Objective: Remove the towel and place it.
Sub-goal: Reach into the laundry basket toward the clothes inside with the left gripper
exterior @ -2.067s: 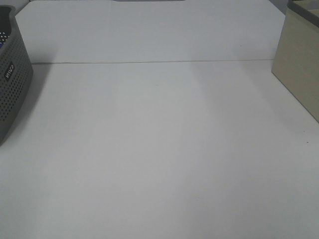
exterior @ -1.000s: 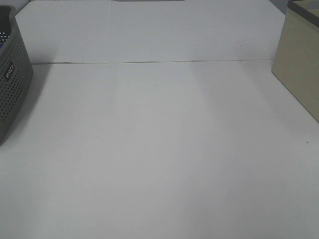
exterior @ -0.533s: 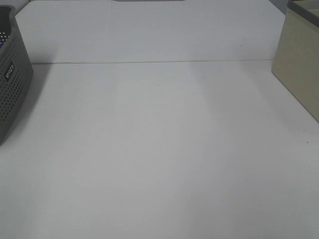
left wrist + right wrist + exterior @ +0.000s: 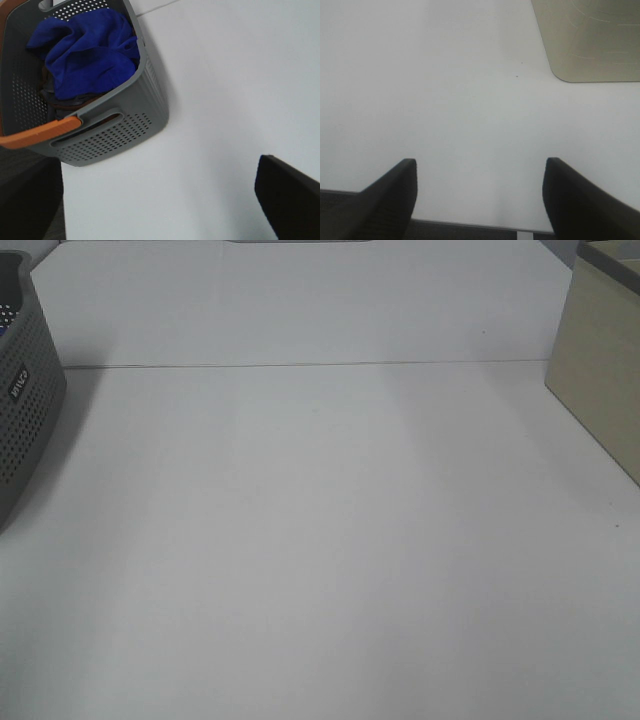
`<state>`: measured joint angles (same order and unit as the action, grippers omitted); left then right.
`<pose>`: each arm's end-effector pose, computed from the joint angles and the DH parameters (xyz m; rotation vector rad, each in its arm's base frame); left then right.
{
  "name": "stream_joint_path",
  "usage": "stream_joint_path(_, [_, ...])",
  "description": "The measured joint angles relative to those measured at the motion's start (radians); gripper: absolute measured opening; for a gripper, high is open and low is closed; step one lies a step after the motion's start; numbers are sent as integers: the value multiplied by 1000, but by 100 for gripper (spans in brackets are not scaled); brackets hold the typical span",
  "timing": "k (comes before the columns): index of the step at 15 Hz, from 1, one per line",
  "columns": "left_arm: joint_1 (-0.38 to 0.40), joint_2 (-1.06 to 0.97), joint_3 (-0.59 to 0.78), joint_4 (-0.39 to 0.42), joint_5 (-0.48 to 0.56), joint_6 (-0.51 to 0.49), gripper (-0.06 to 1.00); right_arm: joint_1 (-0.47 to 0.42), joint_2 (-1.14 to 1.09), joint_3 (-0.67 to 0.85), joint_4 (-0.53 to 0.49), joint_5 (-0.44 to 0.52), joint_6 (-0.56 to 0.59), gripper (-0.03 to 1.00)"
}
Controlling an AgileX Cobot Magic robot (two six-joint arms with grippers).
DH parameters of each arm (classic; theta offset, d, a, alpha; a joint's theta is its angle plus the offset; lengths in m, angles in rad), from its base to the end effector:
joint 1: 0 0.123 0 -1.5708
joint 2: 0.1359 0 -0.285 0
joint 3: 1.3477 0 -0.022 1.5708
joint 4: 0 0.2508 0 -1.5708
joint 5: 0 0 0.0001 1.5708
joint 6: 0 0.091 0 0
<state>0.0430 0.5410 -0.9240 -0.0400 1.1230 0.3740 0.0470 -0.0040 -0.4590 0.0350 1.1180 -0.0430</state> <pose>0.0637 -0.0005 0.3795 0.3677 2.1982 0.1793 -0.0037 0.0027 0.2614 -0.0983 2.1361 0.0450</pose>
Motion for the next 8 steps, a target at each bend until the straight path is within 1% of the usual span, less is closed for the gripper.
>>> stream_joint_path(1, [0,35,-17,0,0,46,99,0,0,0,0,0,0,70])
stream_joint_path(2, [0,93,-47,0,1,131,99,0,0,0,0,0,0,70])
stream_joint_path(4, [0,210,-105,0,1,259,99,0,0,0,0,0,0,70])
stream_joint_path(5, [0,240,-120,0,1,280,99,0,0,0,0,0,0,70])
stream_joint_path(6, [0,349,-186,4,1,327,99,0,0,0,0,0,0,70])
stream_joint_path(8, [0,471,-257,32,0,366,99,0,0,0,0,0,0,70])
